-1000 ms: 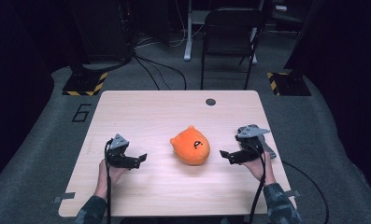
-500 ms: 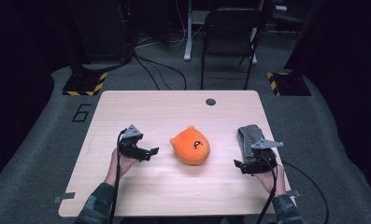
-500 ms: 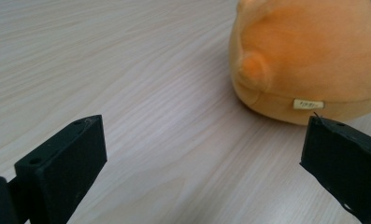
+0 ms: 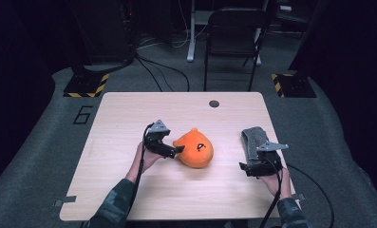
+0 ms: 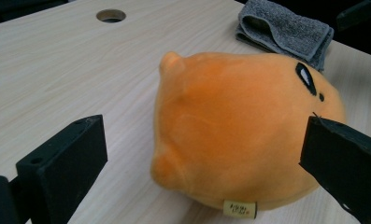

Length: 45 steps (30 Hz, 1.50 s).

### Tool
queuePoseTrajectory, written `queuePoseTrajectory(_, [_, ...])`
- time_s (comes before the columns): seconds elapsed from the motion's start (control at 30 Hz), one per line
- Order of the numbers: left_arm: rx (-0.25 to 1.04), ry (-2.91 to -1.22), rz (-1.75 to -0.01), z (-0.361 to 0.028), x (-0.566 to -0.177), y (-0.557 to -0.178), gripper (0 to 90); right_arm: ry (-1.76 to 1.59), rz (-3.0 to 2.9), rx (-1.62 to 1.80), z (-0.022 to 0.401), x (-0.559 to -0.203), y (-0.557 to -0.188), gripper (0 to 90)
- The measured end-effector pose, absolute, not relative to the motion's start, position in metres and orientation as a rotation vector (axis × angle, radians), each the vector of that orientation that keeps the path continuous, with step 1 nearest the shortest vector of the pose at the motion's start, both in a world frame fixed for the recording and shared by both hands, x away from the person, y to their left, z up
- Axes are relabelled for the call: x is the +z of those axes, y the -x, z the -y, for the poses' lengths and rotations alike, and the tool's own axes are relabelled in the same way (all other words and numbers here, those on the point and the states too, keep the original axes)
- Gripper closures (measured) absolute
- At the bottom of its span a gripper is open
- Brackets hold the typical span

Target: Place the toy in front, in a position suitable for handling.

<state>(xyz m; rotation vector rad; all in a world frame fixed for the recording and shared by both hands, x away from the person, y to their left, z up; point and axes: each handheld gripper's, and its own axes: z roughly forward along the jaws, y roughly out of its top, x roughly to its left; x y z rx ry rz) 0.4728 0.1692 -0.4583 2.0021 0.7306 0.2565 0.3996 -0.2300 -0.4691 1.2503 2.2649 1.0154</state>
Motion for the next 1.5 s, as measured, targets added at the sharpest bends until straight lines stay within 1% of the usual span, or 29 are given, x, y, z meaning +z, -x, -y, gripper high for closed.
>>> queuePoseTrajectory(0.23, [0.244,-2.072,-0.696,-0.150,-0.462,-0.479,1.3,-1.271,-2.249,0.986,0.234,-0.474,-0.398,5.6])
queuePoseTrajectory(0.3, [0.237,-2.093,-0.682,-0.146,-0.465,-0.480,3.0,-1.271,-2.246,0.985,0.233,-0.474,-0.398,5.8])
queuePoseTrajectory(0.37, [0.204,-2.085,-0.682,-0.143,-0.468,-0.481,6.7,-1.271,-2.251,0.981,0.230,-0.474,-0.398,6.2])
queuePoseTrajectory(0.43, [0.180,-2.089,-0.677,-0.142,-0.470,-0.483,14.2,-1.265,-2.251,0.981,0.230,-0.474,-0.398,6.3])
queuePoseTrajectory(0.47, [0.171,-2.086,-0.692,-0.141,-0.472,-0.483,14.2,-1.265,-2.251,0.981,0.230,-0.474,-0.398,6.3])
queuePoseTrajectory(0.57, [0.172,-2.099,-0.706,-0.138,-0.475,-0.482,25.8,-1.266,-2.255,0.972,0.231,-0.474,-0.399,6.7])
queuePoseTrajectory(0.6, [0.180,-2.110,-0.701,-0.137,-0.475,-0.482,25.8,-1.266,-2.255,0.972,0.231,-0.474,-0.399,6.7])
queuePoseTrajectory(0.63, [0.182,-2.107,-0.699,-0.137,-0.476,-0.480,31.3,-1.273,-2.253,0.975,0.231,-0.474,-0.400,6.7])
queuePoseTrajectory(0.67, [0.189,-2.109,-0.692,-0.136,-0.476,-0.479,43.9,-1.282,-2.254,0.975,0.230,-0.474,-0.399,7.0])
queuePoseTrajectory(0.7, [0.194,-2.109,-0.688,-0.136,-0.476,-0.478,43.9,-1.282,-2.254,0.975,0.230,-0.474,-0.399,7.0])
queuePoseTrajectory(0.73, [0.198,-2.110,-0.688,-0.136,-0.476,-0.477,53.7,-1.268,-2.258,0.976,0.230,-0.474,-0.400,7.2])
queuePoseTrajectory(0.8, [0.197,-2.101,-0.703,-0.136,-0.476,-0.475,60.9,-1.270,-2.258,0.975,0.230,-0.473,-0.399,7.3])
queuePoseTrajectory(0.83, [0.202,-2.092,-0.710,-0.136,-0.475,-0.475,60.9,-1.270,-2.258,0.975,0.230,-0.473,-0.399,7.3])
queuePoseTrajectory(0.87, [0.204,-2.081,-0.726,-0.136,-0.475,-0.473,65.7,-1.261,-2.260,0.975,0.230,-0.473,-0.400,7.5])
queuePoseTrajectory(0.97, [0.211,-2.046,-0.755,-0.136,-0.473,-0.468,68.7,-1.267,-2.251,0.975,0.232,-0.472,-0.399,7.5])
queuePoseTrajectory(1.07, [0.228,-2.004,-0.799,-0.135,-0.469,-0.462,68.8,-1.268,-2.245,0.981,0.232,-0.472,-0.400,7.5])
queuePoseTrajectory(1.1, [0.259,-1.972,-0.833,-0.132,-0.467,-0.457,68.8,-1.270,-2.246,0.981,0.232,-0.472,-0.399,7.5])
queuePoseTrajectory(1.13, [0.259,-1.972,-0.833,-0.132,-0.467,-0.457,68.8,-1.273,-2.247,0.980,0.232,-0.472,-0.399,7.5])
queuePoseTrajectory(1.23, [0.330,-1.955,-0.855,-0.129,-0.463,-0.451,68.8,-1.274,-2.244,0.978,0.232,-0.471,-0.399,7.5])
queuePoseTrajectory(1.43, [0.360,-1.877,-0.932,-0.129,-0.458,-0.444,69.2,-1.270,-2.247,0.976,0.232,-0.471,-0.400,7.5])
queuePoseTrajectory(1.47, [0.353,-1.829,-0.971,-0.130,-0.458,-0.442,69.1,-1.268,-2.247,0.973,0.231,-0.472,-0.400,7.5])
queuePoseTrajectory(1.5, [0.349,-1.815,-0.987,-0.130,-0.458,-0.442,69.1,-1.271,-2.250,0.976,0.231,-0.472,-0.400,7.5])
